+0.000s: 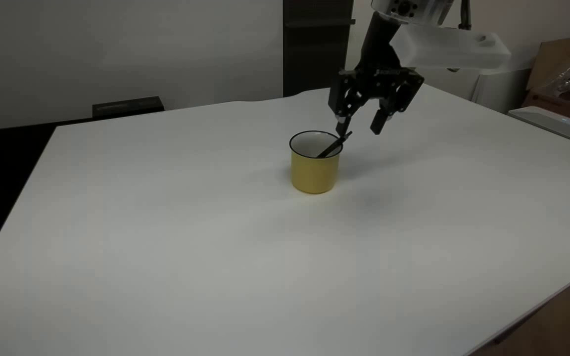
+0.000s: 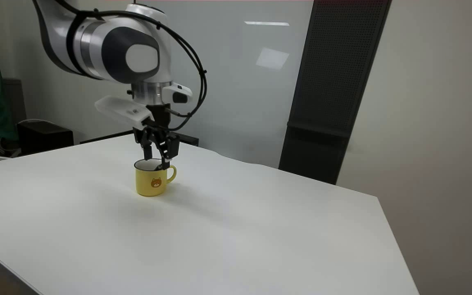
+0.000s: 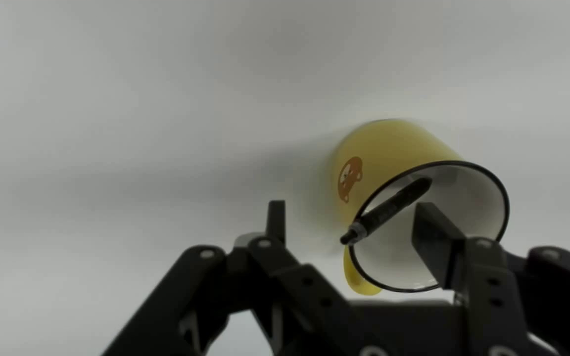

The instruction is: Remove the pen from the cup and put it on the table

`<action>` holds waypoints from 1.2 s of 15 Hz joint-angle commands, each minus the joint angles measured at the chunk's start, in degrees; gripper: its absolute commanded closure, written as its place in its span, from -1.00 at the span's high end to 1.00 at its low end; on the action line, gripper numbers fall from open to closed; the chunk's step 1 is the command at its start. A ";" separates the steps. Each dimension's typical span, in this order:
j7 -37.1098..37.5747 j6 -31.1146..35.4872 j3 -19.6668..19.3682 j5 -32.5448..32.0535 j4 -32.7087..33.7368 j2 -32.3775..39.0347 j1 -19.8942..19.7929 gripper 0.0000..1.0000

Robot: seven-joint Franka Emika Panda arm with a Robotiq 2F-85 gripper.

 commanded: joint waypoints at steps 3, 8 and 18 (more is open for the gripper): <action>-0.30 -0.46 1.64 1.83 -0.14 0.05 -1.52 -0.50; -2.08 0.11 3.26 3.36 0.25 1.01 -3.08 -1.00; -5.69 -0.33 6.37 5.18 1.57 1.27 -5.56 0.06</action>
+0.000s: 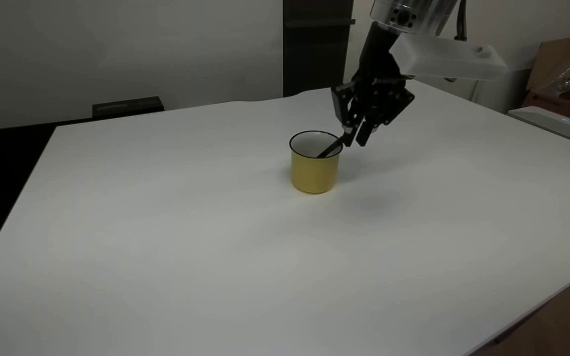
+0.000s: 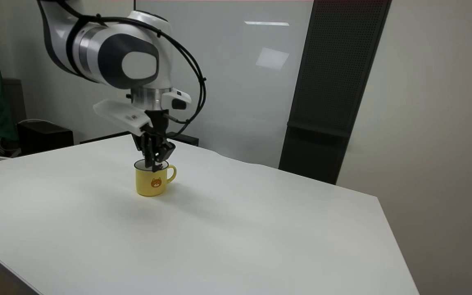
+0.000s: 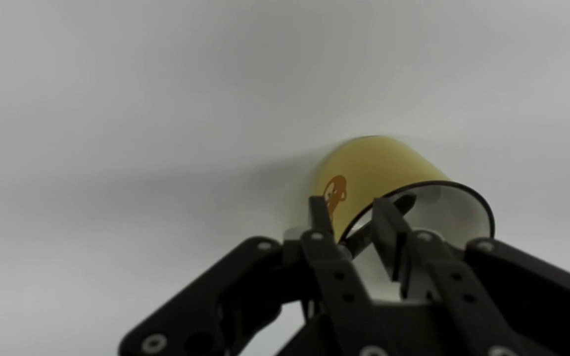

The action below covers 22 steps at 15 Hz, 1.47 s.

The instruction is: Remove the pen from the cup and put it on the table

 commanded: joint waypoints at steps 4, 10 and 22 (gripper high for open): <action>-1.69 0.06 1.21 0.84 3.00 0.91 -0.67 0.58; -1.98 0.03 1.13 0.68 5.45 3.03 -0.74 0.68; -3.47 -0.31 2.58 1.28 7.22 5.04 -2.68 -0.89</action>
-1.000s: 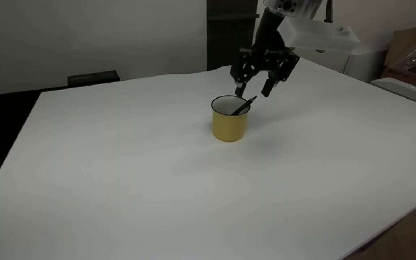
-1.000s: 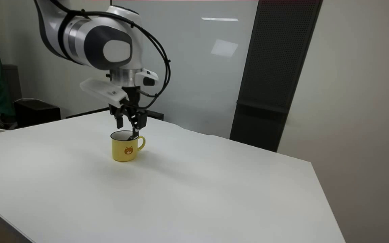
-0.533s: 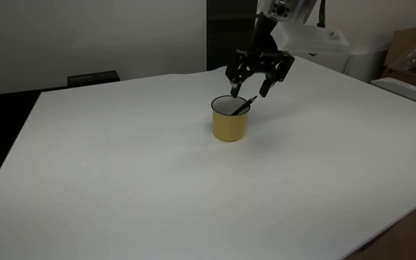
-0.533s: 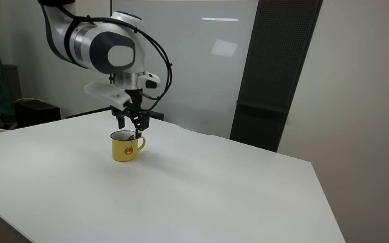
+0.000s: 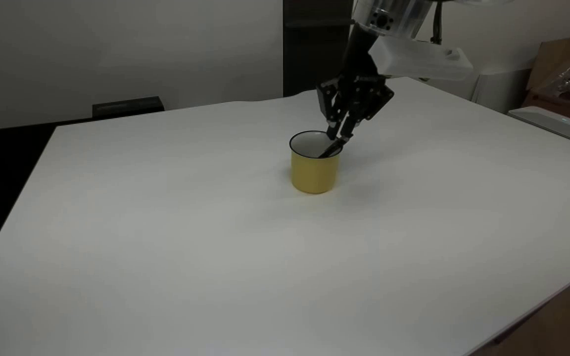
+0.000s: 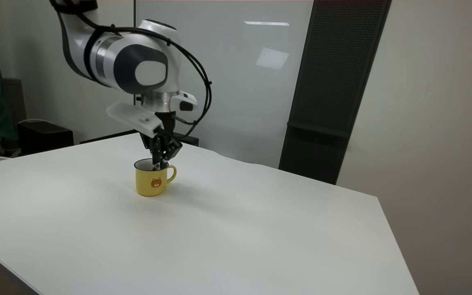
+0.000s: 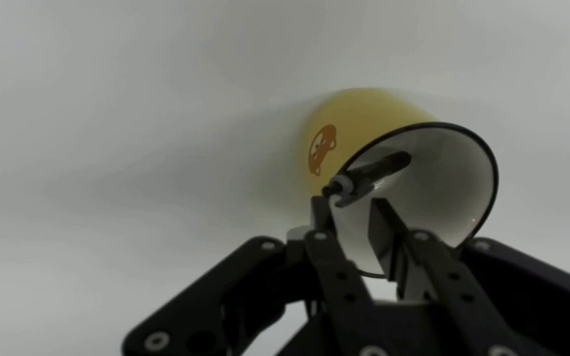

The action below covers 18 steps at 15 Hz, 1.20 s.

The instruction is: Remove the pen from the cup and put it on the table

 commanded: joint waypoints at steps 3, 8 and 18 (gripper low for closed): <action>-1.09 -0.57 1.45 1.57 0.95 -0.03 -1.78 -1.00; -2.74 -2.03 1.97 1.68 0.43 -0.96 -2.64 -0.46; -26.96 -12.09 8.40 1.58 2.54 -2.05 -9.29 0.87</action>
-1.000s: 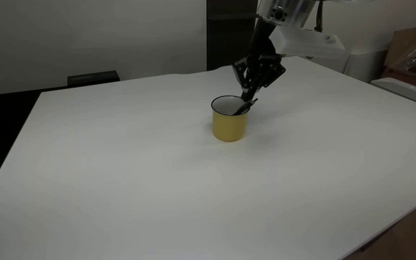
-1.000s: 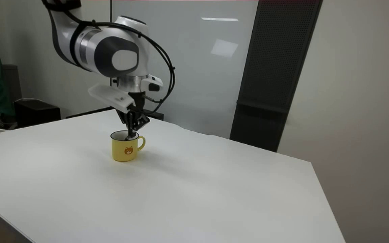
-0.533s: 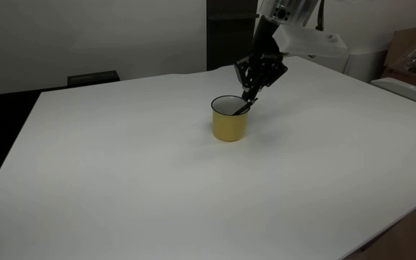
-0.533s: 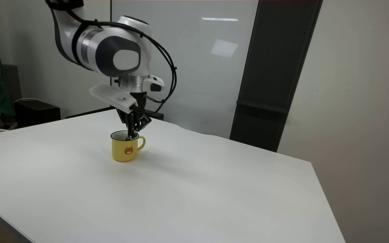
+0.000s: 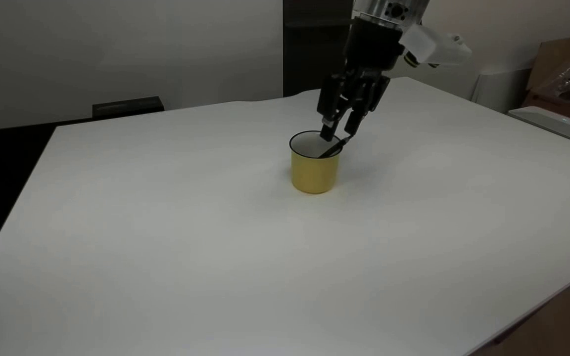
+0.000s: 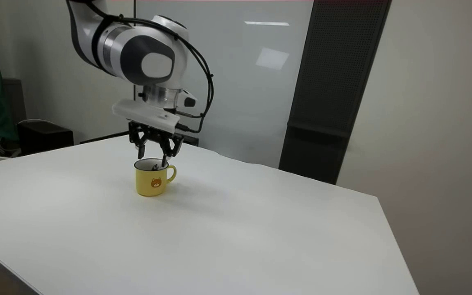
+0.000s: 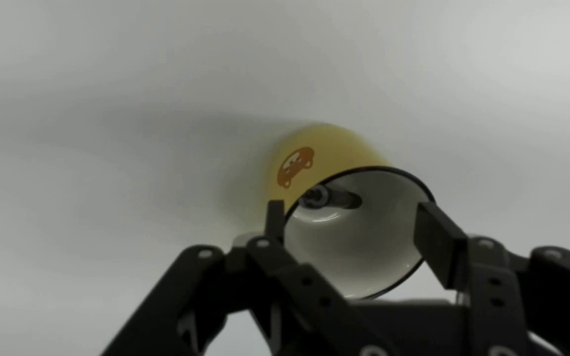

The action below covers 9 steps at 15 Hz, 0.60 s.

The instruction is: Remove the pen from the cup and put it on the table

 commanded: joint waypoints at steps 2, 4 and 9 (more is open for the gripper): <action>-6.29 -4.46 0.70 1.08 1.25 -1.38 -1.61 0.14; -7.84 -5.45 0.60 1.46 1.34 -1.68 -1.79 0.20; -9.65 -6.80 0.19 1.81 1.35 -1.74 -1.78 -0.51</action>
